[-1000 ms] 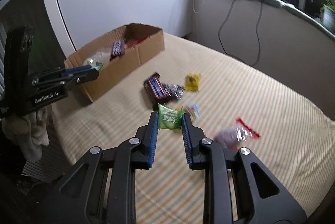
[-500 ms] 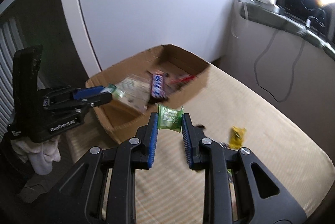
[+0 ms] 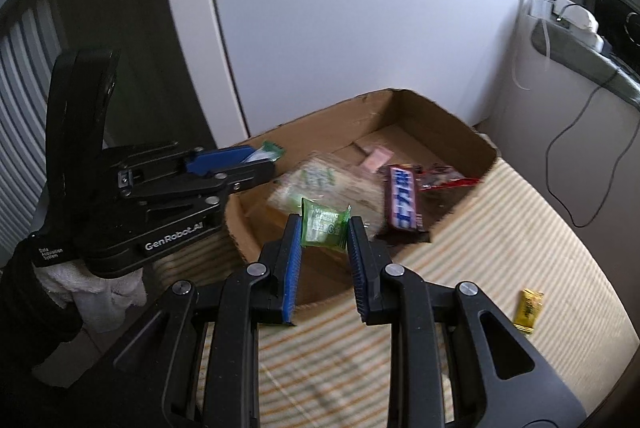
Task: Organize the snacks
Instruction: 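Carry both green packets over the box with both tools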
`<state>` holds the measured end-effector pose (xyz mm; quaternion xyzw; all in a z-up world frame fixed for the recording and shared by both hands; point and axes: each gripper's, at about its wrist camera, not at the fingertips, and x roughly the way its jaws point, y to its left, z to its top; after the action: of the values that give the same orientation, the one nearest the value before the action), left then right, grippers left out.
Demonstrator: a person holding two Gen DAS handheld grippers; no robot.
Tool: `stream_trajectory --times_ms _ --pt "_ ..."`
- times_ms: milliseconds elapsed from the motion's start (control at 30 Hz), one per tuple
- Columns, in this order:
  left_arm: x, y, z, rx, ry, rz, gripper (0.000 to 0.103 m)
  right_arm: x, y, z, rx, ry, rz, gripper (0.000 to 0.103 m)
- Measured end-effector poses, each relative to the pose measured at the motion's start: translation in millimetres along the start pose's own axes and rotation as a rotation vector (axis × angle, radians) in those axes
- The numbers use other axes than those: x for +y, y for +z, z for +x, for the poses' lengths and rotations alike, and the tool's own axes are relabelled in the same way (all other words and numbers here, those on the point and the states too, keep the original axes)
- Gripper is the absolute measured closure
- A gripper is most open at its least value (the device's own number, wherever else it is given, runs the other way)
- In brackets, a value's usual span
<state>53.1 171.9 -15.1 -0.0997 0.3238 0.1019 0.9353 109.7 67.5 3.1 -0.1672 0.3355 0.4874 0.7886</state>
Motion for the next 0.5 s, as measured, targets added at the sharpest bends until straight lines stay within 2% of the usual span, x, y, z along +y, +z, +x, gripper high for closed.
stream_trajectory --times_ms 400,433,500 --pt "-0.6 2.2 2.3 0.003 0.005 0.005 0.081 3.6 -1.2 21.8 0.040 0.009 -0.005 0.079" --pt "-1.4 2.1 2.0 0.003 0.005 0.006 0.081 3.5 -1.0 21.5 0.038 0.009 -0.006 0.079" --pt "-2.6 2.1 1.8 0.004 0.006 0.008 0.081 3.7 -1.1 21.3 0.039 0.008 -0.009 0.070"
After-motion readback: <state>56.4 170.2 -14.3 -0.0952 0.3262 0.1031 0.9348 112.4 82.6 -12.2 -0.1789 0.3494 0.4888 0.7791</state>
